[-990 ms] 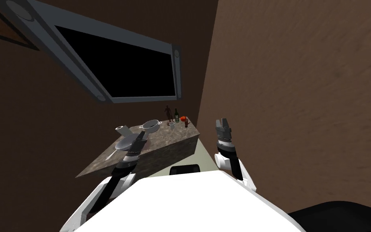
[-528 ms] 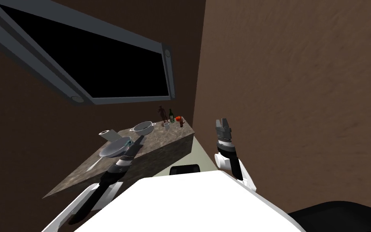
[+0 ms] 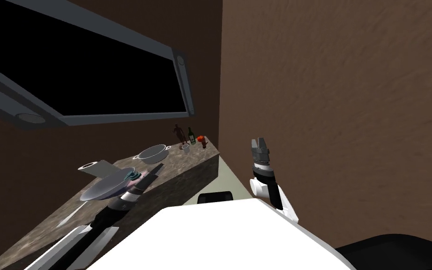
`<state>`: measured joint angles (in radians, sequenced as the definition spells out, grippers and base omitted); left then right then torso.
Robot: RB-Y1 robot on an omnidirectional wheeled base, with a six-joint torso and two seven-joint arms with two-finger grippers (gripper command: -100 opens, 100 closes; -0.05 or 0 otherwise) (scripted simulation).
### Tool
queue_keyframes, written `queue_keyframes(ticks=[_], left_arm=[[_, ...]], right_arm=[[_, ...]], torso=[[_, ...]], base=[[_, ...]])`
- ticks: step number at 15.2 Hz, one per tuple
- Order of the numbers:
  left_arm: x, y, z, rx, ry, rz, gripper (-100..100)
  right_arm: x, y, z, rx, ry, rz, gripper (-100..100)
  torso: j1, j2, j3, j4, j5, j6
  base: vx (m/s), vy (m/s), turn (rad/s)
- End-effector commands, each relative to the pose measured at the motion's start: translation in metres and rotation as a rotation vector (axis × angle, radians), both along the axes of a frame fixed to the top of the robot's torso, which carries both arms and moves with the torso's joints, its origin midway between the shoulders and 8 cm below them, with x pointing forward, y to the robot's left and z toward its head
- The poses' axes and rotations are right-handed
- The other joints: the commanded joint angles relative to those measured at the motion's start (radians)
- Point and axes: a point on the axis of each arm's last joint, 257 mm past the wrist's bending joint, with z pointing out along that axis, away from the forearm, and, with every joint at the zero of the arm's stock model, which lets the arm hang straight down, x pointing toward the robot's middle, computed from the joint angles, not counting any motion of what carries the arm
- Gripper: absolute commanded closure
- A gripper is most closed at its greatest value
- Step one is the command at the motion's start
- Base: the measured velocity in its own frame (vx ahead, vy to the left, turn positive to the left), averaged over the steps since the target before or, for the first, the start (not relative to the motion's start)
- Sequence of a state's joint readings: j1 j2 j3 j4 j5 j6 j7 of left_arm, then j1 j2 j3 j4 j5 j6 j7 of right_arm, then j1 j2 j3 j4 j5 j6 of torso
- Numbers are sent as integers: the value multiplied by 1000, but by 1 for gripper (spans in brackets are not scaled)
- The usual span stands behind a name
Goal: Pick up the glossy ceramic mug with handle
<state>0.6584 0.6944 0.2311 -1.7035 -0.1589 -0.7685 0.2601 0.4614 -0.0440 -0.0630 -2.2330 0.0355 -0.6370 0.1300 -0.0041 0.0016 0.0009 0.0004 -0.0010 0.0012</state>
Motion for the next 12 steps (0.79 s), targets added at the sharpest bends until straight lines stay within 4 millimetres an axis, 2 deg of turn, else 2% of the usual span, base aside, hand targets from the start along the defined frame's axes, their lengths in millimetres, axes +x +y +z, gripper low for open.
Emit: queue_keyframes(ticks=[1, 2, 3, 5, 9, 10, 12], left_arm=[[-5, 19, -12, 24, 62, 2, -100], [-5, 19, -12, 25, 63, 2, -100], [-11, 34, -22, 44, 114, 1, -100], [-12, 40, -25, 53, 129, 6, -100], [-30, 82, -45, 102, 259, 16, -100], [-31, 84, -47, 102, 263, 21, -100], [-41, 106, -55, 124, 330, 32, -100]], right_arm=[[0, 0, 0, 0, 0, 0, 0], [0, 0, 0, 0, 0, 0, 0], [0, 0, 0, 0, 0, 0, 0], [0, 0, 0, 0, 0, 0, 0], [0, 0, 0, 0, 0, 0, 0], [0, 0, 0, 0, 0, 0, 0], [0, 0, 0, 0, 0, 0, 0]], torso=[[0, 0, 0, 0, 0, 0], [0, 0, 0, 0, 0, -1], [1, 0, 0, 0, 0, -1], [0, 0, 0, 0, 0, 0], [1, -1, -1, 0, 0, 0], [1, -2, -1, 0, 0, -1], [1, -2, -1, 0, 0, 0]], base=[[-10, -81, -246], [-12, -53, -56], [-5, -71, -190], [-1, -58, -167], [13, -63, -278], [16, -50, -56], [28, -59, -232]])
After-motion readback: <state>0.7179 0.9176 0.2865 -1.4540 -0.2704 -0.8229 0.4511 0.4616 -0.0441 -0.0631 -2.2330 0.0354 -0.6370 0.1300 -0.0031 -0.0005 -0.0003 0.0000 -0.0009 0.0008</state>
